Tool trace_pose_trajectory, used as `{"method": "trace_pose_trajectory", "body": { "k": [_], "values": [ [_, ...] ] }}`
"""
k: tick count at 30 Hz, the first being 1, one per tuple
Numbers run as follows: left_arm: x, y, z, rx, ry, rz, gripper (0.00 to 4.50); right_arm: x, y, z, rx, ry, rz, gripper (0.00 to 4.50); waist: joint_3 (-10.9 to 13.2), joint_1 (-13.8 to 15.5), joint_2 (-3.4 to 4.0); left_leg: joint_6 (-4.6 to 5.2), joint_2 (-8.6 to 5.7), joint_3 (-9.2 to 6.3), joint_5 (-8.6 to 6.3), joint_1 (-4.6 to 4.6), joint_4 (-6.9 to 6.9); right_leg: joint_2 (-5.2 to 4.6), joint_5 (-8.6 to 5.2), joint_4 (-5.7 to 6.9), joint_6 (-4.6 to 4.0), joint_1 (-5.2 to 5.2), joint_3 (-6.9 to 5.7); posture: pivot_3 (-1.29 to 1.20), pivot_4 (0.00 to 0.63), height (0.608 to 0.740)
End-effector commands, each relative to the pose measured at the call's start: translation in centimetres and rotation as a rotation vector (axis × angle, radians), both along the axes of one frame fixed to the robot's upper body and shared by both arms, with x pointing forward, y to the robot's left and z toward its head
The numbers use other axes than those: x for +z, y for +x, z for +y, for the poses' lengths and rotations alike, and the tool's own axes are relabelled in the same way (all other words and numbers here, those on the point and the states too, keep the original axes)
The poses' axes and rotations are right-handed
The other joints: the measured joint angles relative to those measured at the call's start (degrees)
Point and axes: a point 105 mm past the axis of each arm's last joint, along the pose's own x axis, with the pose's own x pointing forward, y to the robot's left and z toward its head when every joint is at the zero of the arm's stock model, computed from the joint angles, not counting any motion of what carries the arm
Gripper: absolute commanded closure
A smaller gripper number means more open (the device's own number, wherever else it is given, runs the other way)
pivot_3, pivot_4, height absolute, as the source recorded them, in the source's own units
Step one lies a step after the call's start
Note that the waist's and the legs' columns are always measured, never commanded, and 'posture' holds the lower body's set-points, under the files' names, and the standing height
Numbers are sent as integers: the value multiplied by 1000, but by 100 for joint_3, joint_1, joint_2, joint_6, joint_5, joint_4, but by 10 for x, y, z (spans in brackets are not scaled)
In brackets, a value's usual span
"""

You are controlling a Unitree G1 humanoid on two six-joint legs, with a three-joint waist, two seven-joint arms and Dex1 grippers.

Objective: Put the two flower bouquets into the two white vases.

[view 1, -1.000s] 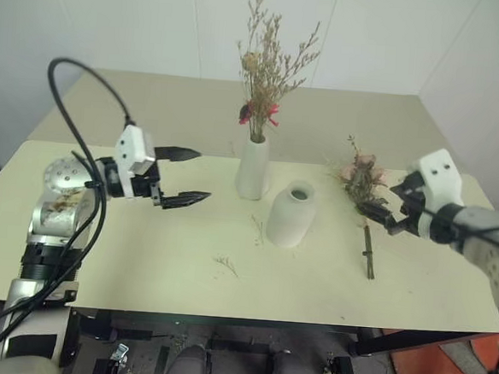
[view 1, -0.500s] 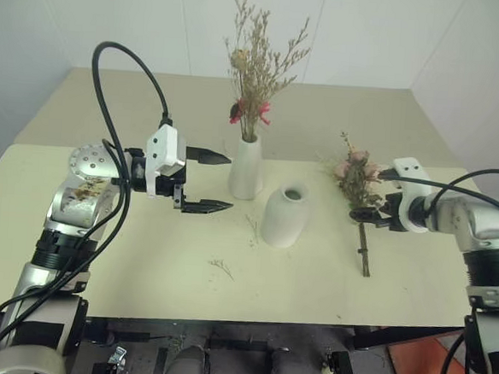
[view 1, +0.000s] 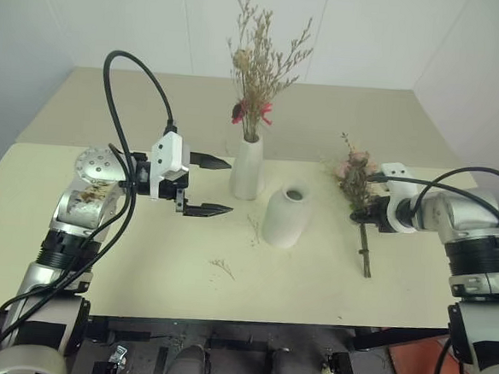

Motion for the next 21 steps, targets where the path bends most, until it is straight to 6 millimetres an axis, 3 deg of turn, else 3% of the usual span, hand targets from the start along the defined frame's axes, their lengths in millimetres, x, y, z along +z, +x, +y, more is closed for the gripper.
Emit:
{"method": "trace_pose_trajectory", "body": {
  "k": [1, 3, 7, 10, 14, 15, 18, 20, 21],
  "values": [
    [7, -1, -3, -12, -2, -46, 0, 13, 3, -3, -19, -5, -33, 3899, 0, 0, 0, 0, 0, 0, 0, -1, 0, 0, 0, 0, 0, 0, 0, 0, 150, 740],
    [7, 0, -4, -13, -2, -47, 0, 13, 4, -4, -30, -5, -33, 4321, 0, 0, 0, 0, 0, 0, 0, -2, -1, 0, 0, 1, 0, 0, 0, 0, 150, 740],
    [6, 0, -4, -15, 5, -56, 0, 15, 3, -10, -75, -1, -45, 4323, 0, 0, 0, 0, 0, 0, 0, -2, -1, 0, 0, 0, 0, -1, 0, 0, 150, 740],
    [7, 1, -3, -13, 9, -60, 0, 27, 8, -20, -142, -15, -140, 4323, 0, 2, 0, 0, 0, 0, 0, -2, -1, 0, 0, 0, 0, -1, 0, 0, 150, 740],
    [9, 2, 0, -5, 14, -67, 0, 87, 15, -36, -284, -49, -558, 4323, 1, 8, 1, 0, -1, -1, 0, -7, -2, -1, 0, 2, 0, -5, -2, 0, 150, 740],
    [10, 2, 1, -4, 16, -68, 0, 117, 12, -36, -340, -49, -784, 4323, 0, 11, 1, 0, -1, -1, 0, -11, -3, -1, 0, 2, 1, -8, -1, 0, 150, 740],
    [10, 1, 3, -1, 18, -71, 0, 167, -20, -38, -470, -46, -1218, 4323, 0, 4, 3, 0, 0, -2, 0, -15, -9, -1, 0, 7, 1, -17, 1, 0, 150, 740],
    [11, 1, 3, -3, 15, -73, 0, 184, -49, -25, -432, 402, -1376, 4323, 0, 8, 4, 0, -1, -2, 0, -16, -12, -1, 0, 6, 2, -19, 0, 0, 150, 740],
    [11, 2, 3, -3, 14, -74, 0, 187, -60, -24, -430, 539, -1420, 4323, 0, 9, 4, 0, 2, -4, 0, -17, -13, 0, 0, 4, 2, -17, -1, 0, 150, 740]
  ]
}}
